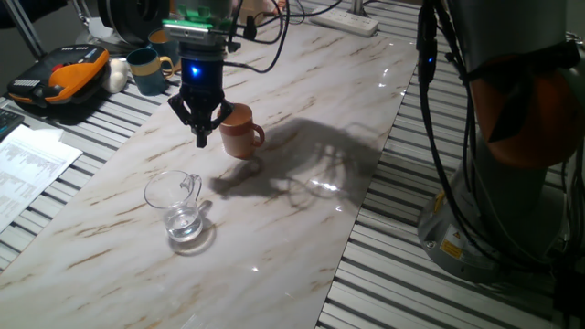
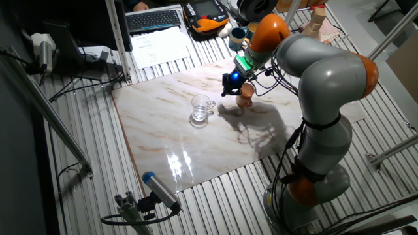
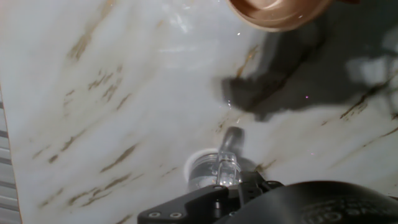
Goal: Pour the water from one cup into another empty cup
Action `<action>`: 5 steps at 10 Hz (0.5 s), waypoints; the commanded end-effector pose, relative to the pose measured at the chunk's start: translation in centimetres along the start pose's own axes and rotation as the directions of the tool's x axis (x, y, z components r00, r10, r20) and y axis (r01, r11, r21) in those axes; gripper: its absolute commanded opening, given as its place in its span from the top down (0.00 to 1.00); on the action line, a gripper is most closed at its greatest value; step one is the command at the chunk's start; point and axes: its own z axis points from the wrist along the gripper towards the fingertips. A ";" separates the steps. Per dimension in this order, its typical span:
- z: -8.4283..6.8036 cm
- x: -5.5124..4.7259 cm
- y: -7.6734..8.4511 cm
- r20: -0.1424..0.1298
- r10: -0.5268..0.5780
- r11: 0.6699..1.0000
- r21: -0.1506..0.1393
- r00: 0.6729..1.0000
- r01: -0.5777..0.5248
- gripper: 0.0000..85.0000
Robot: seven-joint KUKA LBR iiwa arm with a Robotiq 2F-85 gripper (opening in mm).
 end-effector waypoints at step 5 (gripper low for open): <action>1.3 -0.5 0.4 0.007 0.015 1.000 -0.022 1.000 -0.015 1.00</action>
